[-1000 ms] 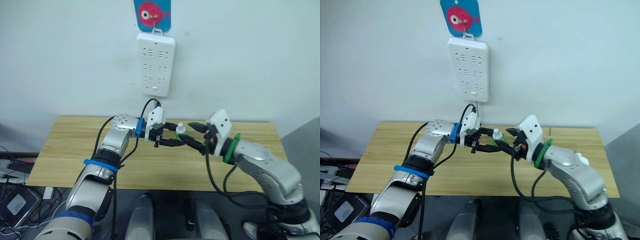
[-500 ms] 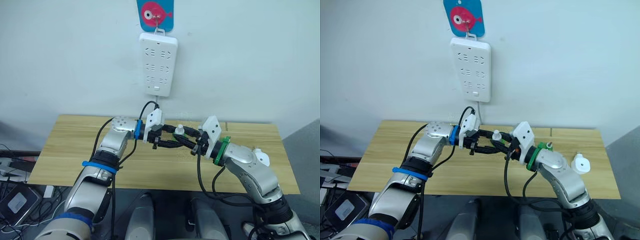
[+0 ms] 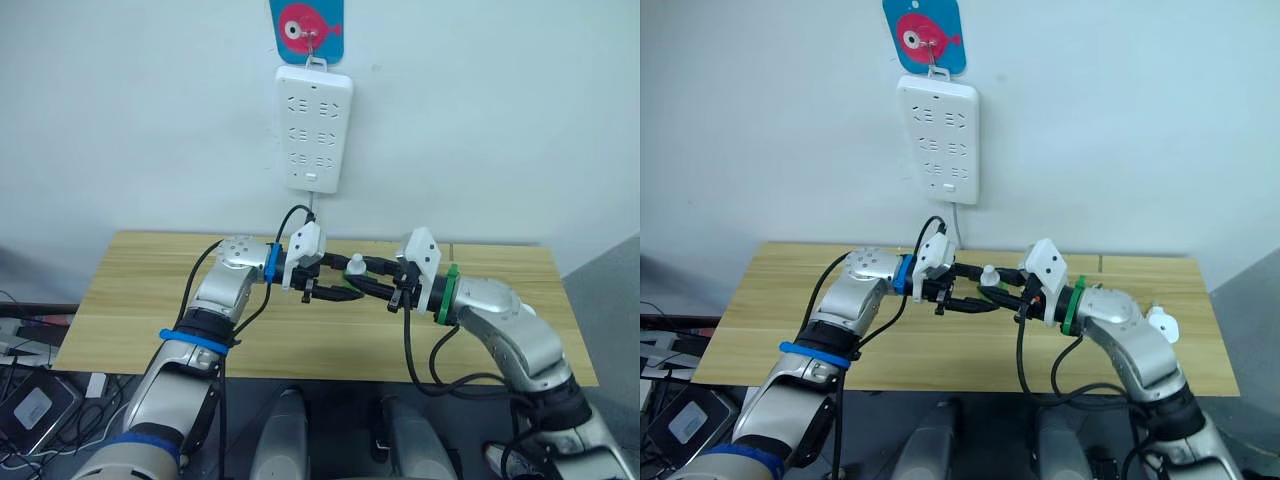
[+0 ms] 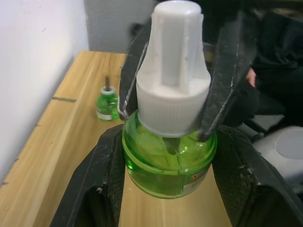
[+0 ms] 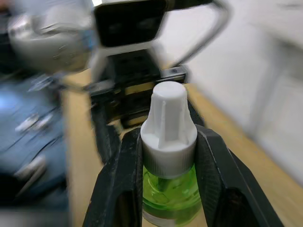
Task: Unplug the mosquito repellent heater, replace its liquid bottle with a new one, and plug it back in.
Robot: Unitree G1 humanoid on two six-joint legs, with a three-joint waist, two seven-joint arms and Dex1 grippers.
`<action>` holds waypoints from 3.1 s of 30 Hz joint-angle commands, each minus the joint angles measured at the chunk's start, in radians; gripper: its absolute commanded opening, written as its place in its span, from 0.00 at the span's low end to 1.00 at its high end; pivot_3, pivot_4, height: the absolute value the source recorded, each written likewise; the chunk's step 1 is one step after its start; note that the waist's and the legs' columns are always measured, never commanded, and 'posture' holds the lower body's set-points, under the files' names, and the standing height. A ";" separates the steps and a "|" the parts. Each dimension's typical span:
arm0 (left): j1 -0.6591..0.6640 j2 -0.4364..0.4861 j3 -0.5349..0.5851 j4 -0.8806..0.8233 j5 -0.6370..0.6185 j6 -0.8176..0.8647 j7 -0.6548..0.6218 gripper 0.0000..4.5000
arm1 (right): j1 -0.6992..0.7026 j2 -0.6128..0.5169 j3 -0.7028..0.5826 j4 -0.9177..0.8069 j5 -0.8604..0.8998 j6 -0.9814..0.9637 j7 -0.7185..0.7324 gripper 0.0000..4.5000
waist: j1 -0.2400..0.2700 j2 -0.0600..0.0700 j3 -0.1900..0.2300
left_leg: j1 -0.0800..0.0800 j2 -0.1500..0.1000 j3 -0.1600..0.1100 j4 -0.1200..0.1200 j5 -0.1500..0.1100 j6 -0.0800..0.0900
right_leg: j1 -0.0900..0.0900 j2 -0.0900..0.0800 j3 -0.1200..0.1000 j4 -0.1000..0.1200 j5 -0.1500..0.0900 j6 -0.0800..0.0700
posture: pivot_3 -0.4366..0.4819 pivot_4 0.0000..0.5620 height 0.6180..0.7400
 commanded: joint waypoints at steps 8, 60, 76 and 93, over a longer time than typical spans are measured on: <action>0.146 0.084 -0.058 -0.285 -0.060 0.002 -0.105 0.49 | -0.211 0.032 0.116 0.176 0.028 -0.128 0.464 0.24 | 0.041 0.000 0.000 | 0.000 0.001 -0.002 -0.001 0.000 0.000 | 0.000 0.001 -0.001 0.000 0.000 -0.001 | 0.91 0.45 1.00; 0.089 -0.051 -0.013 -0.104 -0.002 -0.017 0.193 0.49 | 0.182 0.099 -0.075 -0.269 -0.031 0.057 -0.256 0.22 | 0.082 0.000 0.000 | -0.001 0.001 0.001 0.000 0.000 0.000 | -0.001 0.002 0.001 -0.001 -0.001 0.002 | 0.76 0.44 1.00; 0.120 0.004 -0.103 -0.179 -0.031 -0.046 -0.033 0.49 | -0.202 -0.090 0.031 0.207 0.021 -0.134 0.497 0.22 | 0.077 0.000 0.002 | -0.001 0.002 0.001 0.000 0.000 0.000 | -0.001 0.003 0.001 -0.001 -0.001 0.001 | 0.79 0.49 1.00; 0.057 -0.038 -0.050 -0.058 -0.017 -0.052 0.088 0.49 | 0.194 -0.134 -0.228 -0.280 0.060 0.090 -0.008 0.99 | 0.058 0.000 0.002 | -0.001 0.002 0.001 0.001 0.000 0.000 | -0.001 0.003 0.001 -0.001 -0.001 0.002 | 0.72 0.49 1.00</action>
